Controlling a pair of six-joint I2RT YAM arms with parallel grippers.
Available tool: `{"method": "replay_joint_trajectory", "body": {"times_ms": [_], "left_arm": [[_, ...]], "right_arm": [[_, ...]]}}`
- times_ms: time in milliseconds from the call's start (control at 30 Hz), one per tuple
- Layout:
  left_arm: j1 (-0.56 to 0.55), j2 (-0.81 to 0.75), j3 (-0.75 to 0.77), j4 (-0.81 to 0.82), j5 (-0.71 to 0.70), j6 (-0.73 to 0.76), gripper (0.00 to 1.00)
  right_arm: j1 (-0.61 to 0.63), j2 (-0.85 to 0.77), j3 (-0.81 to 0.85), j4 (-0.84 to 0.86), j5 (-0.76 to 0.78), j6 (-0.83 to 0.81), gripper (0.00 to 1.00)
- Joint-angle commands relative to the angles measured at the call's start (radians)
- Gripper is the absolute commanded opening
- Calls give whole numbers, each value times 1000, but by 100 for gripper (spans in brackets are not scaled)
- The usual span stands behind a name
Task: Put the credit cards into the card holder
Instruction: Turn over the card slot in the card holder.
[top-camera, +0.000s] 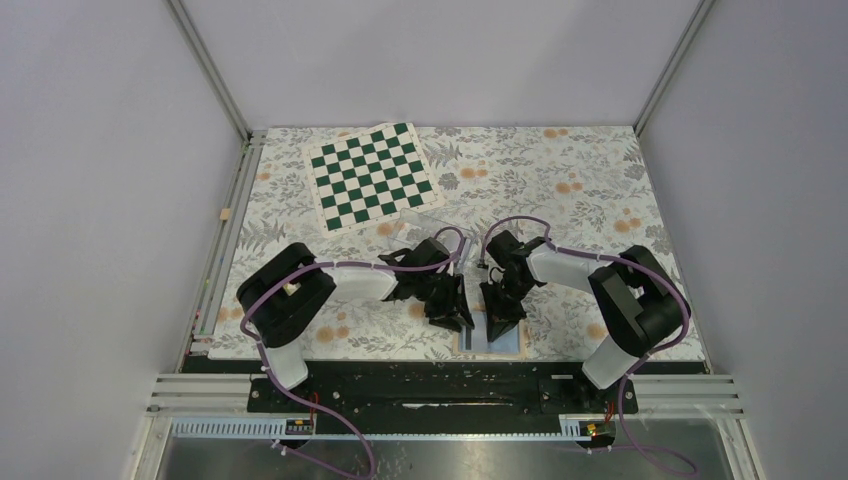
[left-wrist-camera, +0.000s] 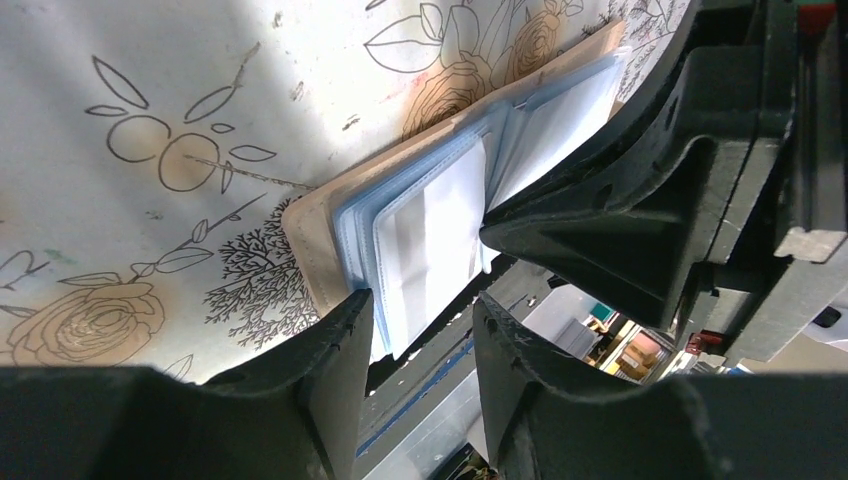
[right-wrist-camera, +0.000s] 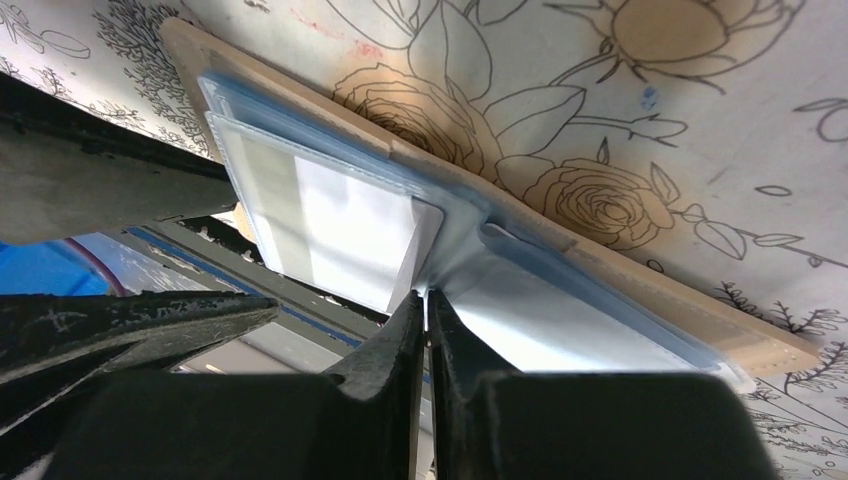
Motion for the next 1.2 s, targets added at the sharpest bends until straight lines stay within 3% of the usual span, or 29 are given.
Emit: {"method": "replay_joint_trajectory", "body": {"times_ms": [0, 167, 433, 700, 933, 1033, 1167], "left_arm": [[-13, 18, 38, -62, -54, 38, 42], [-22, 28, 53, -42, -36, 25, 42], [-23, -24, -9, 195, 72, -88, 35], [-30, -27, 8, 186, 92, -93, 34], [-46, 18, 49, 184, 115, -93, 37], [-56, 38, 79, 183, 124, -95, 38], [-70, 78, 127, 178, 139, -97, 39]], "right_arm": [[8, 24, -10, 23, 6, -5, 10], [9, 31, -12, 29, 8, -5, 7], [8, 26, -15, 39, -8, -3, 5], [8, -65, 5, 6, -7, 17, 11], [7, -173, 54, -128, 102, 5, 18], [0, -196, 78, -200, 228, 0, 18], [-29, -230, 77, -219, 287, 1, 17]]}}
